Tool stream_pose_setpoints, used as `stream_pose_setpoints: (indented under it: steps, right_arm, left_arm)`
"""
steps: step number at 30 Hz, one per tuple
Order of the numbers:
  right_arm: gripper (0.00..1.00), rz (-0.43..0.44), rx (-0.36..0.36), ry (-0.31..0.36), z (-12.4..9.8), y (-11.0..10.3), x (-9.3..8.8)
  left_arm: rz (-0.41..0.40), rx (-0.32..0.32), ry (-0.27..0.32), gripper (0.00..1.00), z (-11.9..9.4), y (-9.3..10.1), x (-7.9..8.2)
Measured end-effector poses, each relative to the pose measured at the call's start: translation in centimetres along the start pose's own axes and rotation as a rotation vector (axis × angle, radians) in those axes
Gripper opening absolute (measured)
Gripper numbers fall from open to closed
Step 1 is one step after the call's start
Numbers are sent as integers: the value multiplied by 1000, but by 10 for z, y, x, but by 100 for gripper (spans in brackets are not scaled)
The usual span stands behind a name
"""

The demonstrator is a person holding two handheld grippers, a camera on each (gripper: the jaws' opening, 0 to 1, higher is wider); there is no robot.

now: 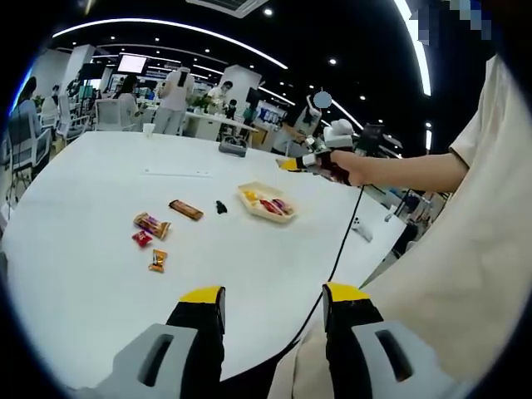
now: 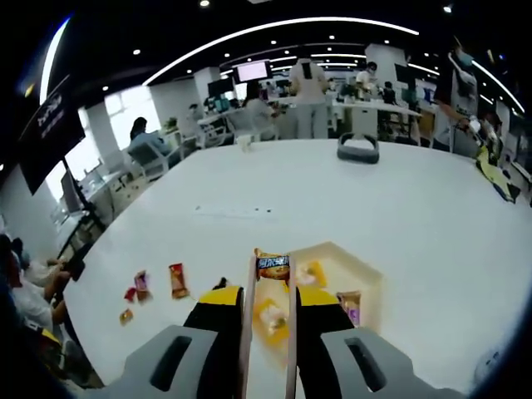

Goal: Place the target food into the container with the food tongs after gripping and lifting it, then release it inside without dropping or visibly crushing the food.

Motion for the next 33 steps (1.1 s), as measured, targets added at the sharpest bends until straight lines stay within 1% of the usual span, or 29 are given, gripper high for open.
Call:
stream_pose_setpoints:
  steps: [33]
  right_arm:
    - [24,5,1,6,-4,5,3]
  left_arm:
    - [4,5,7,46,0,6,0]
Point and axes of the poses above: the point that each gripper's makers call its tool centre point, and the gripper's own axes: z roughly forward along the fingers, y roughly to its right, x roughly out of its top, the point moved 10 cm from there along -z, roughly backward along the fingers, and after that the axes turned 9 degrees about z, right-handed, at the moved point
